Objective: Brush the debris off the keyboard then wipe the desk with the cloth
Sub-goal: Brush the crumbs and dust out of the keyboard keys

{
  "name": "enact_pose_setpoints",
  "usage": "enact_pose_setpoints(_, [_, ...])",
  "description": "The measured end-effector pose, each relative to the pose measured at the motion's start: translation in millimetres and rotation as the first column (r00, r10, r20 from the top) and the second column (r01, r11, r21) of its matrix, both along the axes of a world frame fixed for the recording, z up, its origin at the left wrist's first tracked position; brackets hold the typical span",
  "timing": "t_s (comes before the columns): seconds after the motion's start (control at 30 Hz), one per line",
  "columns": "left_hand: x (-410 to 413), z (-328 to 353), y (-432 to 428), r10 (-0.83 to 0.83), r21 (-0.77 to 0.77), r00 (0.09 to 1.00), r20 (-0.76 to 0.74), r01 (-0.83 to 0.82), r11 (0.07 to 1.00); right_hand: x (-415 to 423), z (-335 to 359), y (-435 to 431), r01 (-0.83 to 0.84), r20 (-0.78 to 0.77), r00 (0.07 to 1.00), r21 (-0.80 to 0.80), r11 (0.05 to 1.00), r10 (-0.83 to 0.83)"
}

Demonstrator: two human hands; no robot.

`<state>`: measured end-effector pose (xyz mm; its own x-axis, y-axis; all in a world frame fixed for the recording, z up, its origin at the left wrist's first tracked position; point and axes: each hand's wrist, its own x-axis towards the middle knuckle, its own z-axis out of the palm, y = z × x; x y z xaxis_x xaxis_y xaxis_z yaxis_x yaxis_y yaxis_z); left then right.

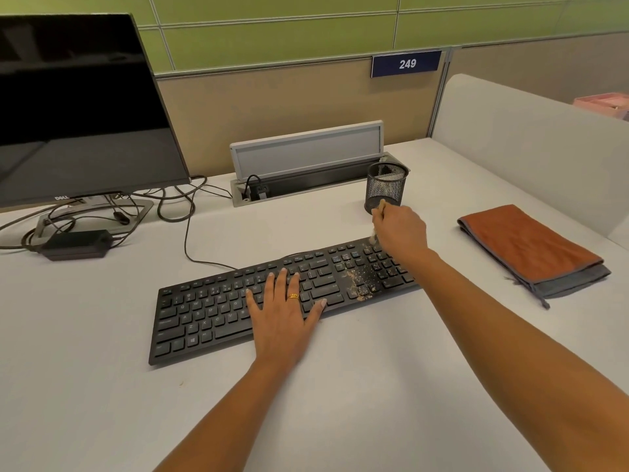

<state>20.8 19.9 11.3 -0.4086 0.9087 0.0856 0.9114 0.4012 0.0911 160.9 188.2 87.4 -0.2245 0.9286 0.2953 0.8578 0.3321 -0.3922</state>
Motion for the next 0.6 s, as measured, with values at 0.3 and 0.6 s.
enact_pose_setpoints(0.3, [0.1,-0.5,0.6,-0.003,-0.003,1.0,-0.007,0.003,1.0,7.2,-2.8,3.9,-0.012,-0.087,0.996,-0.128,0.992,0.001])
enact_pose_setpoints(0.6, [-0.3,-1.1,0.4,0.002,0.0,1.0,0.008,-0.002,1.0,20.5,-9.7,13.8,-0.037,-0.189,0.982,-0.208,0.977,-0.004])
